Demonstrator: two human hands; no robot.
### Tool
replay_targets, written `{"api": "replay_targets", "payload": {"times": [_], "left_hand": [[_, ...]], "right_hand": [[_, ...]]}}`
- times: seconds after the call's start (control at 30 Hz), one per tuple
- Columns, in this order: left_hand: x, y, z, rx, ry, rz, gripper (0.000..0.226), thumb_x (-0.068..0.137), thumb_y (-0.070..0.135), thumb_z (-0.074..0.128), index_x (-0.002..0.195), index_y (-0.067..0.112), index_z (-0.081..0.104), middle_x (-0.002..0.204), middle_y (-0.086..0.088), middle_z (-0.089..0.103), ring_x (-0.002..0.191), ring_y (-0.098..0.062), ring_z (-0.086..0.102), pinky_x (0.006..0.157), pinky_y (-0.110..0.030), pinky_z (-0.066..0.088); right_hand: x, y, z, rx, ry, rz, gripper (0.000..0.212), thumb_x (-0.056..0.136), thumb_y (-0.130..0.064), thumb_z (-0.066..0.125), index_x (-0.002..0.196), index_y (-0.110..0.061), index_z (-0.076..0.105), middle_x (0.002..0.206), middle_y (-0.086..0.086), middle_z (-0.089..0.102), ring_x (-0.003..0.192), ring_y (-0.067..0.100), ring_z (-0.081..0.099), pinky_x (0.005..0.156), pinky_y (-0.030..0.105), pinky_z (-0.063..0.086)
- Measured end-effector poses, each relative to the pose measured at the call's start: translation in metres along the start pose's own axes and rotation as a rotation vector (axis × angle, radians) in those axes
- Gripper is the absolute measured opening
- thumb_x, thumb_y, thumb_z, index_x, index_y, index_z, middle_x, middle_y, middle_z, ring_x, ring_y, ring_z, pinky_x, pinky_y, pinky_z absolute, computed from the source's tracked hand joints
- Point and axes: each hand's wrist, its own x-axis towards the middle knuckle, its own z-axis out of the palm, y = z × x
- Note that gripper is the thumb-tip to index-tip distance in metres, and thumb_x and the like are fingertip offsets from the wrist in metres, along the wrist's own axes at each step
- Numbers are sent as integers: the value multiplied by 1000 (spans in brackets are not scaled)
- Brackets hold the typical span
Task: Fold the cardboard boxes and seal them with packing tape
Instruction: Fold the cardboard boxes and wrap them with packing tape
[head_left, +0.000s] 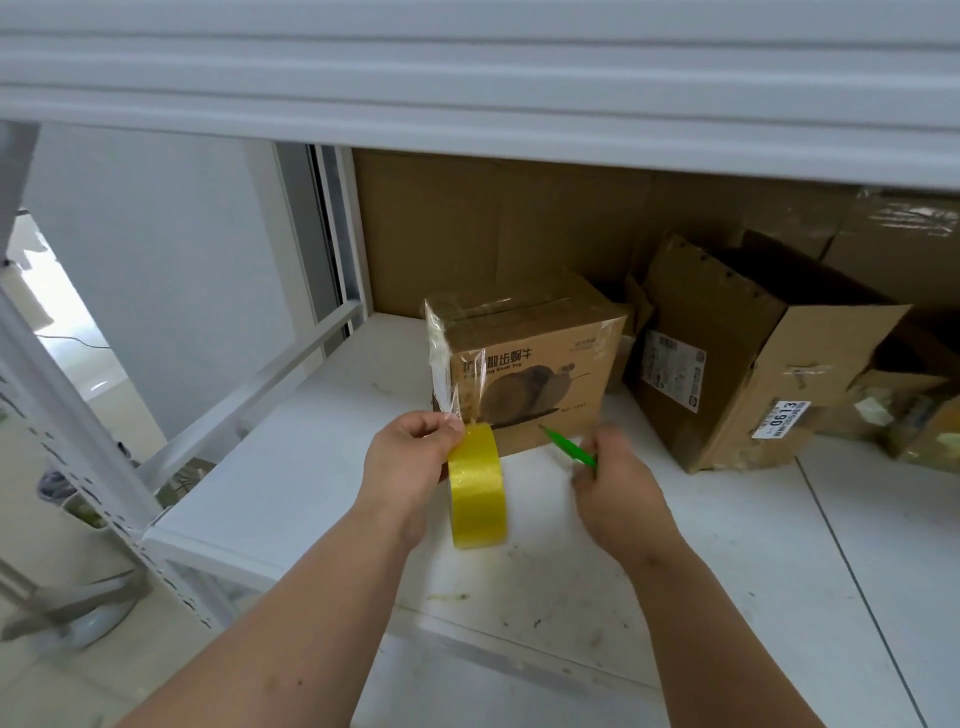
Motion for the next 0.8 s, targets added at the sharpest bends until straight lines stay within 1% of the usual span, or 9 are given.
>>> {"api": "replay_targets", "payload": {"times": [0.07, 0.13, 0.2, 0.3, 0.37, 0.47, 0.6, 0.7, 0.8], "left_hand": [[-2, 1, 2, 10, 11, 14, 8, 90, 20, 72, 90, 12, 74, 96, -13, 74, 82, -22, 68, 82, -40, 60], [-4, 2, 3, 29, 22, 37, 9, 90, 21, 72, 87, 12, 73, 96, -14, 73, 84, -27, 67, 88, -48, 58], [-6, 2, 4, 43, 35, 58, 12, 89, 24, 73, 85, 13, 73, 95, -14, 73, 90, -32, 68, 91, -53, 55], [-6, 2, 4, 56, 45, 81, 13, 88, 25, 74, 85, 13, 73, 93, -12, 73, 96, -33, 68, 93, -53, 53], [-6, 1, 4, 60, 51, 94, 11, 89, 24, 73, 84, 14, 74, 91, -10, 73, 93, -31, 68, 91, -48, 55], [-2, -3, 3, 55, 61, 115, 11, 89, 21, 72, 80, 16, 74, 80, -4, 72, 72, -15, 62, 67, -28, 52], [1, -5, 5, 49, 71, 143, 11, 90, 16, 70, 80, 14, 73, 72, 5, 69, 58, 3, 58, 52, -10, 44], [2, -4, 7, 65, 71, 160, 12, 91, 15, 68, 80, 15, 71, 73, 5, 69, 58, 4, 58, 52, -10, 44], [4, -5, 7, 95, 63, 168, 14, 92, 16, 67, 79, 18, 70, 81, 0, 71, 71, -10, 61, 63, -23, 48]], "right_hand": [[-3, -16, -9, 88, 20, -177, 23, 98, -24, 50, 102, -44, 39, 77, -10, 56, 66, 9, 55, 50, 23, 39], [-4, -32, -15, 107, 21, -304, 17, 99, -35, 49, 99, -49, 40, 78, -16, 56, 68, 3, 54, 51, 22, 35], [-4, -45, -16, 95, 25, -399, 7, 100, -38, 46, 102, -44, 47, 82, -21, 54, 72, 0, 53, 54, 23, 35], [-1, -60, -15, 22, 43, -484, 6, 100, -35, 46, 103, -35, 52, 82, -15, 55, 73, 5, 52, 54, 26, 35], [1, -66, -14, -33, 59, -509, 10, 100, -34, 47, 104, -29, 55, 86, -10, 58, 75, 12, 55, 57, 30, 40], [4, -70, -11, -81, 82, -534, 14, 101, -33, 46, 102, -24, 56, 87, -3, 60, 77, 19, 58, 61, 34, 46], [11, -73, -7, -152, 149, -559, 17, 101, -34, 46, 97, -21, 57, 85, -1, 59, 74, 21, 57, 61, 35, 47], [15, -75, -4, -192, 181, -565, 16, 99, -34, 48, 92, -22, 55, 85, -1, 55, 74, 22, 54, 61, 36, 48], [18, -78, -2, -216, 180, -559, 15, 97, -34, 51, 85, -24, 50, 81, -1, 51, 71, 23, 51, 57, 32, 40]]}}
